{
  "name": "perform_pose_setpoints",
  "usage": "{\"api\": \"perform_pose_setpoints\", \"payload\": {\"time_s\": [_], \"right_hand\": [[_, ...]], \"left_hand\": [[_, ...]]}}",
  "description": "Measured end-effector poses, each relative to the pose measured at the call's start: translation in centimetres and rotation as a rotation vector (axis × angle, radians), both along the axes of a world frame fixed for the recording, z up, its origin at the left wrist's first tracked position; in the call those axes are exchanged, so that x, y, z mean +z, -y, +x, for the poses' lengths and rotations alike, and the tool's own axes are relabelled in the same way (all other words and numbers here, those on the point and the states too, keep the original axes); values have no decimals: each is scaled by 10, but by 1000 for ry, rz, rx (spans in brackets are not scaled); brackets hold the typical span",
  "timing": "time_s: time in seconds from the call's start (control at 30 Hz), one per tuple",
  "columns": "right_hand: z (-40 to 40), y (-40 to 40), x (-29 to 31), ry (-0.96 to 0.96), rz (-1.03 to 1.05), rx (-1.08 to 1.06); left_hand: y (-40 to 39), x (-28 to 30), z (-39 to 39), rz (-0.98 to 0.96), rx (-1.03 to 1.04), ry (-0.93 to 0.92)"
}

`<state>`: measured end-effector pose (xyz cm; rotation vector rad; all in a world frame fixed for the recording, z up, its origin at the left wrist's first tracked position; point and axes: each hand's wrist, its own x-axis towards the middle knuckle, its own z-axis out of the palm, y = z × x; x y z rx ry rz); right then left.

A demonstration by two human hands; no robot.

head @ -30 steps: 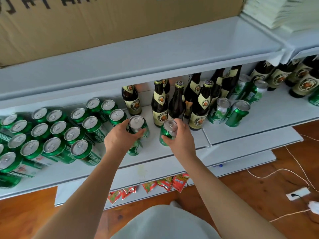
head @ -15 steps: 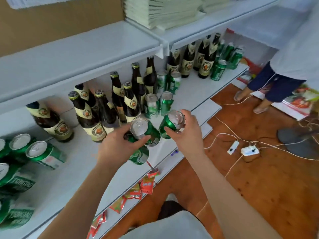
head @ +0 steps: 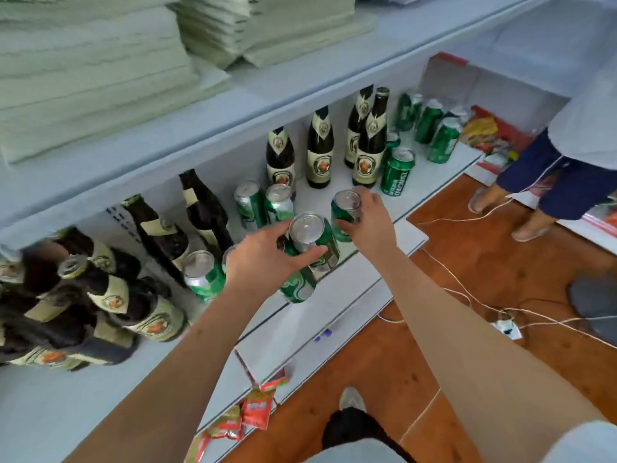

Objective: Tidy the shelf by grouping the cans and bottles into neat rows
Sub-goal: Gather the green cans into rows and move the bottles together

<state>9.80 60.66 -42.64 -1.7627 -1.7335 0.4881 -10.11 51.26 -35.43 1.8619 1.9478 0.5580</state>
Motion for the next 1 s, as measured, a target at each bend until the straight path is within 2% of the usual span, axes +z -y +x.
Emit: {"api": "perform_pose_setpoints", "payload": {"time_s": [0.2, 0.23, 0.3, 0.37, 0.4, 0.47, 0.53, 0.7, 0.83, 1.0], "right_hand": [[39, -66, -14, 37, -115, 164], [42, -68, -8, 68, -81, 186], [49, -59, 11, 144, 123, 188], [49, -39, 34, 66, 267, 256], [44, -29, 42, 3, 241, 352], [34, -21, 44, -51, 56, 545], [24, -28, 36, -34, -42, 610], [-4, -35, -1, -6, -57, 475], [-17, -33, -26, -54, -100, 360], [-27, -46, -27, -28, -170, 272]], "left_hand": [[-64, -7, 45, -65, 99, -101], [-71, -7, 49, -79, 112, -107], [-82, -6, 56, -90, 132, -109], [-88, -3, 59, -61, 168, -88], [-90, -2, 60, -37, 187, -75], [-90, 0, 60, -8, 199, -66], [-89, 3, 58, -17, 200, -73], [-88, -13, 37, -193, 165, -139], [-87, -32, 33, -141, 177, -213], [-86, -49, 35, -118, 159, -273]]}}
